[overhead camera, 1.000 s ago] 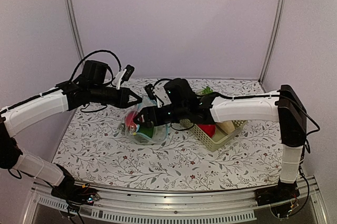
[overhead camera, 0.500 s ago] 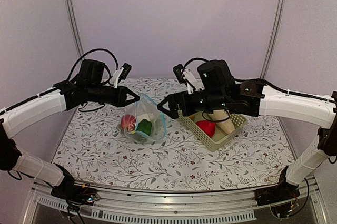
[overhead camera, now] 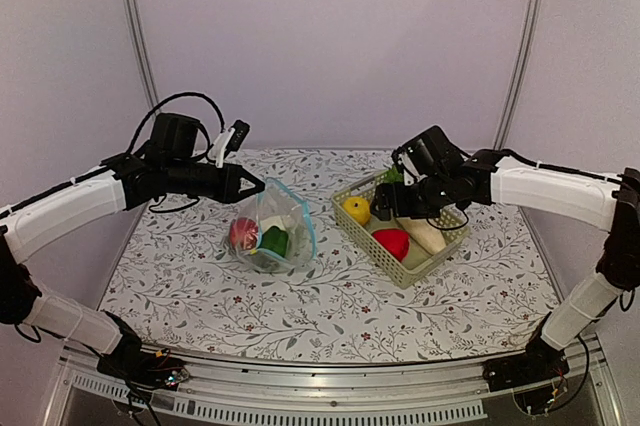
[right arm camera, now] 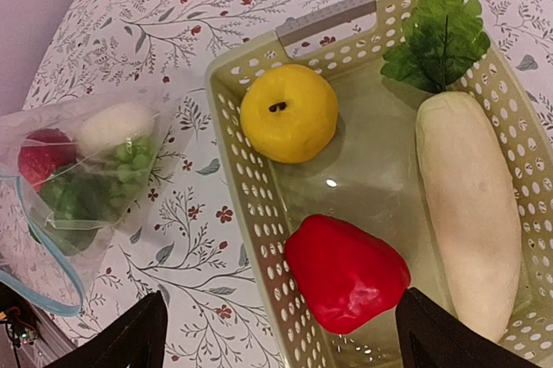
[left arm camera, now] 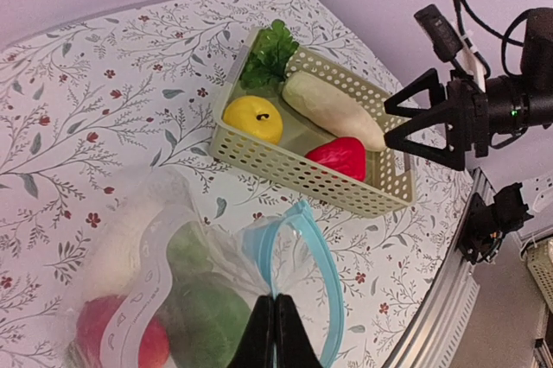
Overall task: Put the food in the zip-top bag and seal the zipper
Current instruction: Pick up the fake vegetable from the bin, then place the fake vegetable in the zipper food storage bag.
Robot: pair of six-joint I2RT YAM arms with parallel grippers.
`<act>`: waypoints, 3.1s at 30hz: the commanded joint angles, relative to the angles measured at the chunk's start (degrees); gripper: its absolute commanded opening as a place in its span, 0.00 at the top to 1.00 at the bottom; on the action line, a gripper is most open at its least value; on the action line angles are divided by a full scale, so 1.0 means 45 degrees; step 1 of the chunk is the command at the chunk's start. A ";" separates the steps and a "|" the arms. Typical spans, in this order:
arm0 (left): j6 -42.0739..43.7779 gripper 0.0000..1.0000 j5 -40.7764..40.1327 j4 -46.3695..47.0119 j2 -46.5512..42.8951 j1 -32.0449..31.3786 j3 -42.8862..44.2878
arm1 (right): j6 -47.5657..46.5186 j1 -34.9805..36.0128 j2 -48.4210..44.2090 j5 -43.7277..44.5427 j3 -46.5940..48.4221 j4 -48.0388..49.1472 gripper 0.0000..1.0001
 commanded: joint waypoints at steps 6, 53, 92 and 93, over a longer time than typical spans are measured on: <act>0.0242 1.00 -0.0019 0.0155 0.0022 0.0098 0.0078 | 0.0609 -0.0595 0.1455 0.0004 -0.0574 -0.0607 0.10; 0.0184 1.00 0.0162 0.0179 0.0147 0.0078 0.0098 | -0.0782 -0.1314 0.2729 -0.0782 -0.0727 0.0042 0.35; 0.0325 1.00 0.0757 0.0527 -0.0231 -0.0516 -0.0020 | 0.1228 0.2467 0.0093 -0.2089 0.1839 0.0792 0.40; 0.0315 1.00 0.0766 0.0538 -0.0242 -0.0535 -0.0020 | 0.1256 0.2625 0.0389 -0.2089 0.2124 0.0776 0.40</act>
